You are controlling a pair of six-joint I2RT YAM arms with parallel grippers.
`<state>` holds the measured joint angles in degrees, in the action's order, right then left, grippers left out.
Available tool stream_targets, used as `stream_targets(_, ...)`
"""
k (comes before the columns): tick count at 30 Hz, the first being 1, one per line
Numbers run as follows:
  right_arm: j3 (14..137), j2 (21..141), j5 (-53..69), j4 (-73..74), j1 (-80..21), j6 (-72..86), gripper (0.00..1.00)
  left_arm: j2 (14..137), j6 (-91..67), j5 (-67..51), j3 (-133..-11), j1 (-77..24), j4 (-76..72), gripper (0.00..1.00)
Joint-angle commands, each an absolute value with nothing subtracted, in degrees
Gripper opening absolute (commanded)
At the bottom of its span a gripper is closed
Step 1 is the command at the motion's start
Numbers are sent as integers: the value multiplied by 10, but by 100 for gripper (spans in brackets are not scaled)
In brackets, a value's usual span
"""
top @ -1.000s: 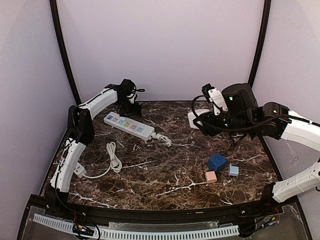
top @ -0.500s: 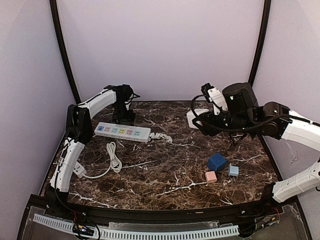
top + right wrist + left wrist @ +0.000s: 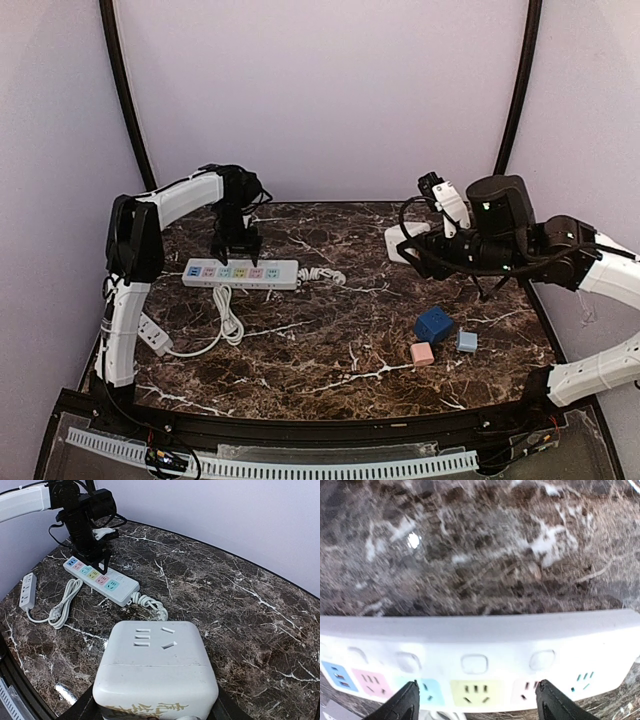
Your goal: Insert the plug
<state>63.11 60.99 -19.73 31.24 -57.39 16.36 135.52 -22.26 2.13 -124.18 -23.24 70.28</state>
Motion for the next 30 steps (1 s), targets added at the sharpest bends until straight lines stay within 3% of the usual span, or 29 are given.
stream_targets(1, 613, 585, -196, 281, -579, 158, 0, 1298, -256, -32, -1161, -253, 693, 80)
stream_targets(9, 599, 557, -188, 296, -578, 169, 0, 1217, -275, -35, -1052, -261, 615, 81)
stream_targets(19, 596, 539, -186, 315, -579, 198, 0, 1215, -247, 28, -1124, -220, 628, 82)
stream_targets(30, 595, 530, -198, 343, -586, 243, 0, 1327, -188, 37, -1205, -162, 623, 80)
